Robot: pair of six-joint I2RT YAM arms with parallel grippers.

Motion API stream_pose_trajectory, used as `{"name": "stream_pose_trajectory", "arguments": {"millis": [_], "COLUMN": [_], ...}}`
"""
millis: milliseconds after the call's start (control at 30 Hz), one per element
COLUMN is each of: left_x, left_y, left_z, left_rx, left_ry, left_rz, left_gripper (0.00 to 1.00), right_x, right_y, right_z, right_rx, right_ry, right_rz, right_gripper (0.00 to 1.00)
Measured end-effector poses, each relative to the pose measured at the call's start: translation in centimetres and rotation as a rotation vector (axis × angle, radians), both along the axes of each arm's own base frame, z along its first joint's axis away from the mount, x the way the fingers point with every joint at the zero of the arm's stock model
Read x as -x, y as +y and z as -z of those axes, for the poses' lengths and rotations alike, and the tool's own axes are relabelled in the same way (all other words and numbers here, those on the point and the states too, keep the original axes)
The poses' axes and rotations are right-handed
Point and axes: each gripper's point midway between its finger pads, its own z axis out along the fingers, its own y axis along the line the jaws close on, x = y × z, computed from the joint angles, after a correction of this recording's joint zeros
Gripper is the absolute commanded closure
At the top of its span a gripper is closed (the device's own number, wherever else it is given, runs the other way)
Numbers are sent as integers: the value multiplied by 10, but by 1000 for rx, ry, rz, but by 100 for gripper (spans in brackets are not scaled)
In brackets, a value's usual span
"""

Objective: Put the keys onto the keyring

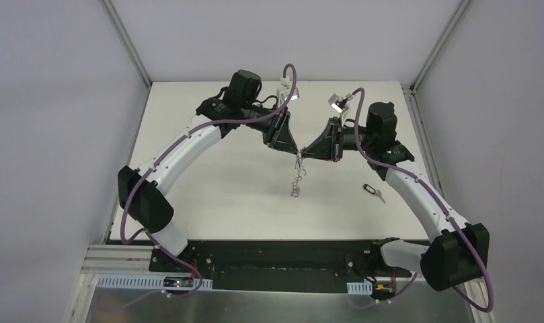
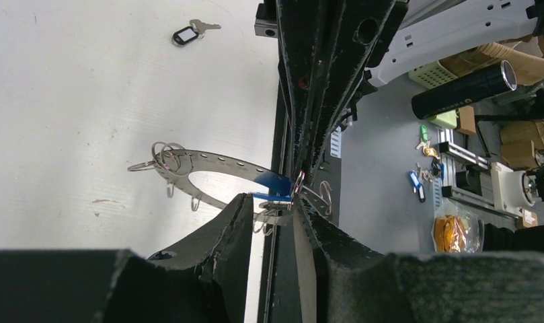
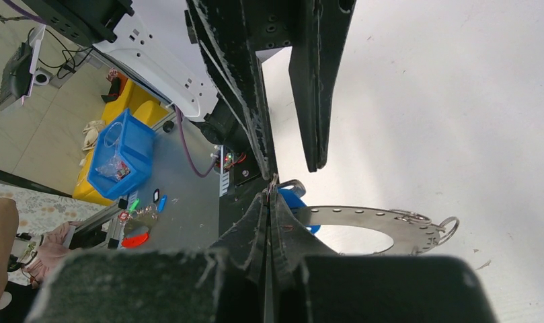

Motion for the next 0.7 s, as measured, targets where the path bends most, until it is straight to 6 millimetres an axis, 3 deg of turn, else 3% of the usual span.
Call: {"name": "stream_pose_trajectory", "arguments": {"millis": [333, 700], "left_x": [5, 10], "left_y": [-3, -1], "left_z": [5, 10], "left_rx": [-11, -32], "left_ry": [18, 49], "left_rz": [19, 25], "left_gripper": [100, 100], "right_x": [-1, -3], "right_y": [0, -1], "right_z": [2, 5], "right_rx": [8, 16], "right_ry": [12, 11], "right_rz": [14, 22], "right_gripper": [100, 100]}}
